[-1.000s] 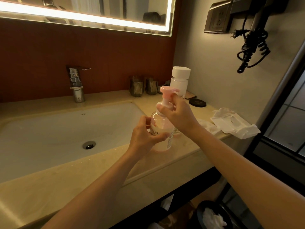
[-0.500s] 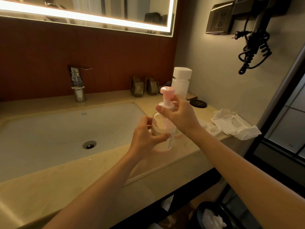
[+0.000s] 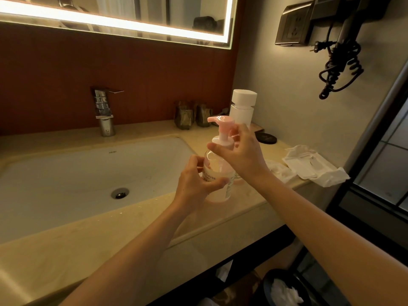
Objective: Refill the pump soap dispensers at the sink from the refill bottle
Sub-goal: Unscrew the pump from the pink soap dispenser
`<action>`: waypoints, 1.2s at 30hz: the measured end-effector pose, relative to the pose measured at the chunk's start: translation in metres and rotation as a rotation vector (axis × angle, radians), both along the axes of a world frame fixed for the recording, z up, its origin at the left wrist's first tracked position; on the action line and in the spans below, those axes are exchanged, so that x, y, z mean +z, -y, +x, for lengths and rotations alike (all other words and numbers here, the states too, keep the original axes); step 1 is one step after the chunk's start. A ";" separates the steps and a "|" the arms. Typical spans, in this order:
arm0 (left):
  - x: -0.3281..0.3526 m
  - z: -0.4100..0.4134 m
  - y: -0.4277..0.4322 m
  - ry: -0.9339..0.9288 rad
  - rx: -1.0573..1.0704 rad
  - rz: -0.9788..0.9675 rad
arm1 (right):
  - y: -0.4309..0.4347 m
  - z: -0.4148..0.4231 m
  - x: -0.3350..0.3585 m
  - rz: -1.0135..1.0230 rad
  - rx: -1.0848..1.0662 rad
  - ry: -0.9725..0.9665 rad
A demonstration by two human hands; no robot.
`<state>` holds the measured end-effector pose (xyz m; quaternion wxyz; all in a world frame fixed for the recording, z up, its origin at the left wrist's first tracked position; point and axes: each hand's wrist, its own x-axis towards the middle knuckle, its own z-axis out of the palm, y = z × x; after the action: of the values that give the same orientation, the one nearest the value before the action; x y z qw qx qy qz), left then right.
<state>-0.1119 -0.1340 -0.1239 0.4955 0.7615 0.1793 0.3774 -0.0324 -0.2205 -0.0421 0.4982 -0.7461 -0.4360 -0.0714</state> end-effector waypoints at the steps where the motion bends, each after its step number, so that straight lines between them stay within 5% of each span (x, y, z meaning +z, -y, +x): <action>1: 0.000 0.000 -0.001 0.000 0.000 0.004 | -0.001 0.000 -0.001 0.007 -0.026 0.018; 9: -0.004 0.001 -0.002 -0.010 0.009 0.016 | 0.002 -0.001 -0.006 0.036 0.111 -0.114; 16: -0.003 0.001 -0.002 -0.013 0.006 0.005 | -0.001 0.000 -0.006 0.053 -0.019 0.041; 22: -0.003 0.001 -0.003 -0.013 0.012 0.002 | 0.003 0.001 -0.004 0.030 0.182 -0.196; 29: -0.001 0.001 -0.001 -0.012 0.007 -0.002 | 0.001 0.002 -0.008 0.060 0.019 -0.072; 36: -0.003 0.001 -0.002 -0.012 0.006 -0.019 | 0.003 0.005 -0.006 0.055 0.188 -0.264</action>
<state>-0.1111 -0.1317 -0.1273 0.5004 0.7586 0.1882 0.3726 -0.0274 -0.2238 -0.0477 0.5760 -0.6908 -0.4324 0.0624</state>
